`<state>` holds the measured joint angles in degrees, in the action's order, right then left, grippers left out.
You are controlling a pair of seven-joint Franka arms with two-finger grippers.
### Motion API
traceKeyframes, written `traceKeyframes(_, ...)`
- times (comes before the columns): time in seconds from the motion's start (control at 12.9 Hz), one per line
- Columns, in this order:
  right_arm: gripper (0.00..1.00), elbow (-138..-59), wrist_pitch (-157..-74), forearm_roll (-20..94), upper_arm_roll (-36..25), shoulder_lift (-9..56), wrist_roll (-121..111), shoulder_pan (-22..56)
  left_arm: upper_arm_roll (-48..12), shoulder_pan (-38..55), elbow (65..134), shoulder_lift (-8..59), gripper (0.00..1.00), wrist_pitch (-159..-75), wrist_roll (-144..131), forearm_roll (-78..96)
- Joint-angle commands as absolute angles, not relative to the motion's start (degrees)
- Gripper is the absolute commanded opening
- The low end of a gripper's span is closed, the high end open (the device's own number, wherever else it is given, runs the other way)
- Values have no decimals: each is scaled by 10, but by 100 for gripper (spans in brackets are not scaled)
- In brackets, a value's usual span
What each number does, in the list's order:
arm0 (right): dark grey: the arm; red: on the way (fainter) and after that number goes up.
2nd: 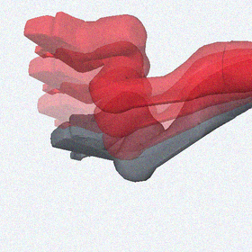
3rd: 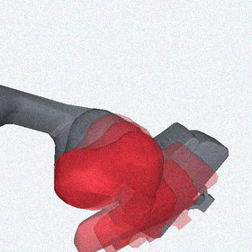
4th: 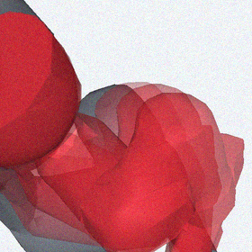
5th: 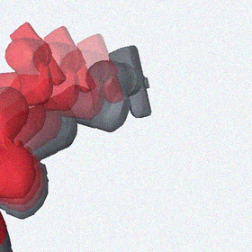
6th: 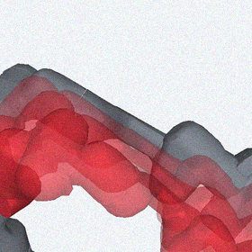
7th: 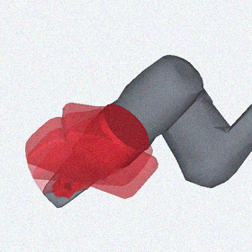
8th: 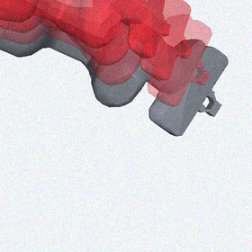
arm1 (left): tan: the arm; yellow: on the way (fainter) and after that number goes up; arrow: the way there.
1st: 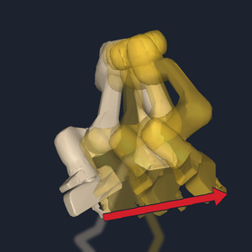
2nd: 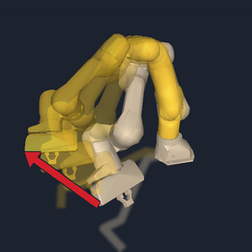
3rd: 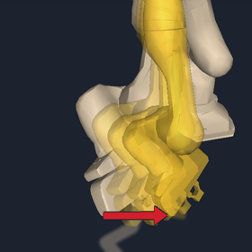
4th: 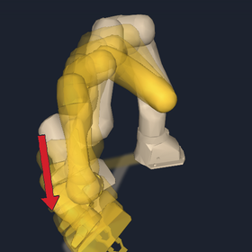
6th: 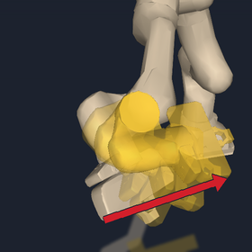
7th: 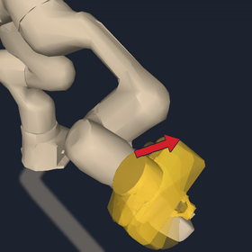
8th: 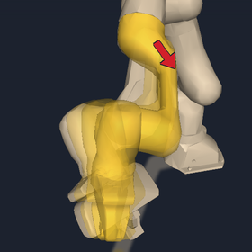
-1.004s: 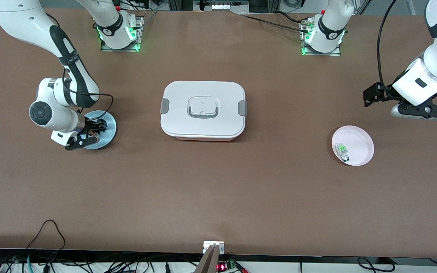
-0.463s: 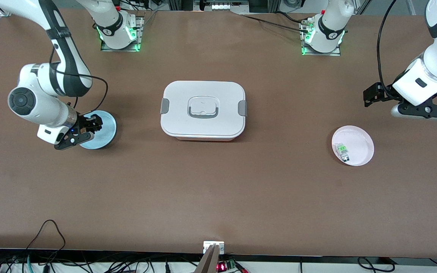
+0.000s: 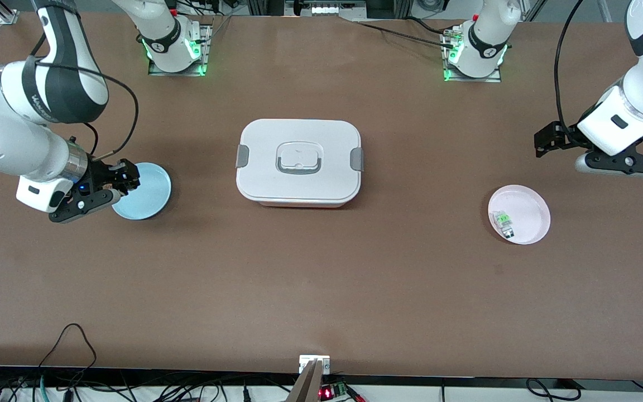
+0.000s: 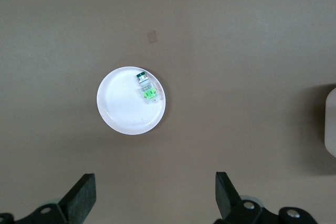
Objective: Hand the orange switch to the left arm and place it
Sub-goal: 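Lift the switch over the box with the right gripper while the left gripper approaches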
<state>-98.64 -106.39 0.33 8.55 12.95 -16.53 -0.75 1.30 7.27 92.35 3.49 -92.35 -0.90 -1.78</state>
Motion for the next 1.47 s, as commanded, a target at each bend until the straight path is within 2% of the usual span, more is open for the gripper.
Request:
traceKeyframes(0.0, 30, -944, -1046, 27, 116, 123, -183, -13, 13, 69, 910, 38, 100, -907, 4, 5)
traceKeyframes(0.23, 30, -911, -1047, 50, 135, 119, -232, -13, 18, 67, 911, 39, 100, -873, 3, 59)
traceKeyframes(0.46, 30, -888, -1053, 168, 136, 116, -316, -13, 18, 54, 911, 41, 100, -828, 4, 129)
traceKeyframes(0.62, 30, -880, -1060, 205, 138, 118, -394, -12, 13, 58, 912, 47, 100, -800, 5, 146)
traceKeyframes(0.85, 30, -883, -1070, 348, 137, 127, -566, -11, -3, 64, 918, 68, 100, -712, 6, 171)
traceKeyframes(1.0, 30, -887, -1076, 436, 138, 136, -682, -8, -11, 64, 922, 69, 100, -706, 5, 178)
traceKeyframes(1.39, 29, -888, -1109, 627, 137, 191, -871, 60, -11, 58, 926, 124, 100, -709, 6, 373)
